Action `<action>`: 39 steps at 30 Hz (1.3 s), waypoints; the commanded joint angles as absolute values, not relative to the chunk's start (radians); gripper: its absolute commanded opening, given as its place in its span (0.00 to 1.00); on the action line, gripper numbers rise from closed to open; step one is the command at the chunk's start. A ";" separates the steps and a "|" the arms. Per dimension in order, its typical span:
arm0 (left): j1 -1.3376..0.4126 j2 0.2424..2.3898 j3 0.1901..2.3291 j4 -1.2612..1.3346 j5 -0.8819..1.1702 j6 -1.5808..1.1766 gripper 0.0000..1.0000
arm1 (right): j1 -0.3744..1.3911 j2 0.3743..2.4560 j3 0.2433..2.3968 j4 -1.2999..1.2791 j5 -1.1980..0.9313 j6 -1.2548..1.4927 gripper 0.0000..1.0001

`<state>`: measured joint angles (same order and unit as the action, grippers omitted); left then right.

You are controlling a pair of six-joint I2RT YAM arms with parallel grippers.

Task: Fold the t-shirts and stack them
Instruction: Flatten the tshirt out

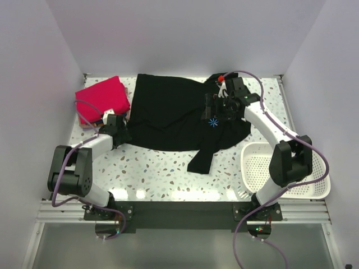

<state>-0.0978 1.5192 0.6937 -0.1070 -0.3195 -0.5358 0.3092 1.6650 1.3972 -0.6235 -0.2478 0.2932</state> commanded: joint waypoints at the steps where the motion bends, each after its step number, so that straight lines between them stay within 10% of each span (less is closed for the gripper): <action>1: -0.091 1.540 0.695 -0.049 -0.296 -0.543 0.66 | 0.311 1.621 1.385 -0.626 -0.235 0.275 0.97; 16: -0.077 1.568 0.735 -0.044 -0.253 -0.497 0.01 | 0.311 1.583 1.358 -0.653 -0.209 0.270 0.97; 39: 0.175 1.517 0.853 -0.054 -0.084 -0.514 0.00 | 0.580 1.396 0.917 -0.683 -0.035 0.478 0.88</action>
